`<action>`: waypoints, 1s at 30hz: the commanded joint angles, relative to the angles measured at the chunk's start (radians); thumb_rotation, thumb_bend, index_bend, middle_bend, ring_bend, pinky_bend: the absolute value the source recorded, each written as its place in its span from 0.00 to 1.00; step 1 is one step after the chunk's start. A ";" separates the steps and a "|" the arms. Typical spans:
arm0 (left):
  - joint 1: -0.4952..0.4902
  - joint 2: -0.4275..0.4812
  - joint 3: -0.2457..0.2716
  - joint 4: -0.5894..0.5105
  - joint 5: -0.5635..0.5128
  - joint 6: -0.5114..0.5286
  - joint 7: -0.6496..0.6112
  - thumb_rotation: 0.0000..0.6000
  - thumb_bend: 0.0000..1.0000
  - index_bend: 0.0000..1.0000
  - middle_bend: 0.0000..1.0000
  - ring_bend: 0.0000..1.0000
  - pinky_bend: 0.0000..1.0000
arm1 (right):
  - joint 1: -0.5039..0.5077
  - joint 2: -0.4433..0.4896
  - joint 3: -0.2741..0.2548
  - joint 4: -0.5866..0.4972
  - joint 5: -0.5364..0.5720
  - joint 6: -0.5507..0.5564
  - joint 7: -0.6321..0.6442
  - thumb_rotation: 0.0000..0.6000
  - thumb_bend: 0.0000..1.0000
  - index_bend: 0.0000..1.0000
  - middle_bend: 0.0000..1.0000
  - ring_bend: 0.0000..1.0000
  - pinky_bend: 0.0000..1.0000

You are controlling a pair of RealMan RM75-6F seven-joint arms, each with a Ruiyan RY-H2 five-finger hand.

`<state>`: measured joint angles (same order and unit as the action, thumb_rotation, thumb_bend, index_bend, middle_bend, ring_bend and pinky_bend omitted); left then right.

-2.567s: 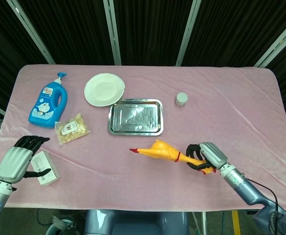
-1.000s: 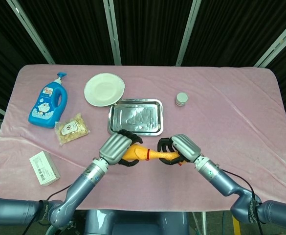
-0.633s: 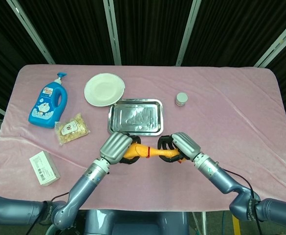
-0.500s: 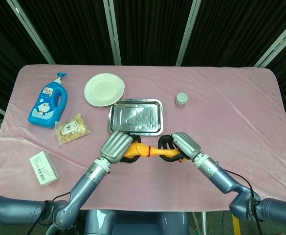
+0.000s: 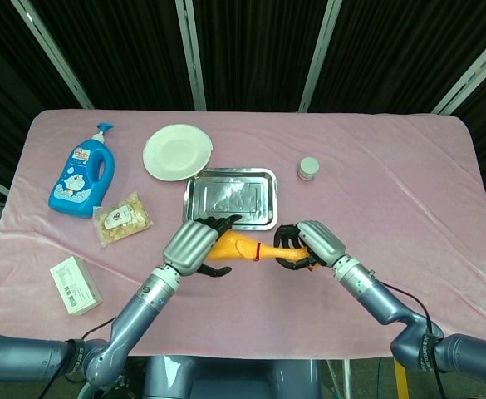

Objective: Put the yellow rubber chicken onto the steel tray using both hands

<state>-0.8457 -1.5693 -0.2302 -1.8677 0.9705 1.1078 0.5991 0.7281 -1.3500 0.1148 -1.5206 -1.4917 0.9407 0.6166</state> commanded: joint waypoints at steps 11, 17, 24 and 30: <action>-0.009 -0.004 0.011 0.023 -0.021 0.002 0.011 1.00 0.12 0.20 0.29 0.28 0.42 | -0.003 0.008 0.003 0.004 -0.003 0.008 0.023 1.00 0.52 1.00 0.76 0.77 0.91; -0.029 -0.032 0.002 0.045 -0.036 0.001 0.024 1.00 0.36 0.31 0.38 0.34 0.43 | -0.005 0.016 0.003 -0.004 -0.010 0.017 0.032 1.00 0.52 1.00 0.76 0.77 0.91; -0.034 -0.091 -0.009 0.088 0.024 0.043 -0.009 1.00 0.59 0.61 0.72 0.61 0.53 | -0.012 0.030 -0.002 -0.015 -0.017 0.026 0.037 1.00 0.52 1.00 0.76 0.77 0.91; -0.029 -0.099 -0.007 0.093 0.050 0.042 -0.048 1.00 0.67 0.80 0.91 0.77 0.62 | -0.013 0.031 -0.001 -0.019 -0.016 0.028 0.047 1.00 0.52 1.00 0.76 0.77 0.91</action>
<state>-0.8760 -1.6666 -0.2364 -1.7743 1.0174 1.1500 0.5576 0.7156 -1.3186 0.1135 -1.5398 -1.5078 0.9680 0.6627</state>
